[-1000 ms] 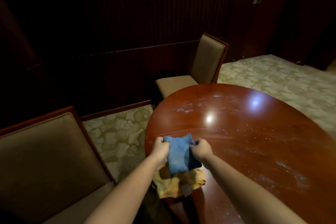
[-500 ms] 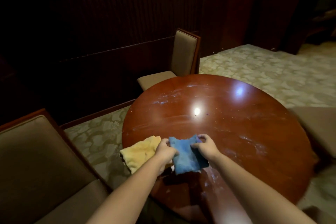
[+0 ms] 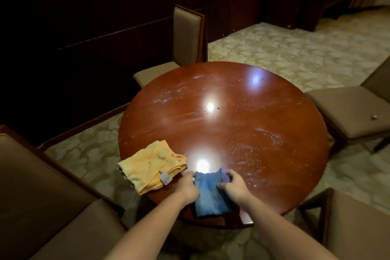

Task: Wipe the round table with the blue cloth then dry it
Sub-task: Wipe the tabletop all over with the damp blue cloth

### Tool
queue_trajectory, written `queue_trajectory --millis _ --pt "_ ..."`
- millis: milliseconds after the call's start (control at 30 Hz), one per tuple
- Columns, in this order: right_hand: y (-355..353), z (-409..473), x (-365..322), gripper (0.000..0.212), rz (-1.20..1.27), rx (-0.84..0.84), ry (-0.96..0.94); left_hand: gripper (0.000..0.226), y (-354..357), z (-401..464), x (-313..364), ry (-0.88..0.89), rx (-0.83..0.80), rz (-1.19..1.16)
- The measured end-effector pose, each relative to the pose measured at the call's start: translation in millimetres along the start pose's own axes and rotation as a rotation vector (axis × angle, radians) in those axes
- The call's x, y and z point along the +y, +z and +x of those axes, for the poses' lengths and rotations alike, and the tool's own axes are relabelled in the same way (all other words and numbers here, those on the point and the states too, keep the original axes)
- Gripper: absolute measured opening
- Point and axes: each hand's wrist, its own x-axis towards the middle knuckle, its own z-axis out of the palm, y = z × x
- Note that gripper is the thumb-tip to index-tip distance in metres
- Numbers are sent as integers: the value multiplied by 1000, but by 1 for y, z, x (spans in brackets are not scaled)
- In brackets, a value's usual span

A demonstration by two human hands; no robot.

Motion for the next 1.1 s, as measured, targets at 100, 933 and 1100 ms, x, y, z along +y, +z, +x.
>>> queue_trajectory --millis 100,933,1100 --pt "18 -9 6 19 -12 83 -92 36 -6 2 -10 121 53 164" --pt "34 -25 76 59 -1232 67 -476 59 5 -23 -55 629 -76 1204" --pt "33 -2 62 68 -1244 26 -349 59 0 1 -45 601 -25 1225"
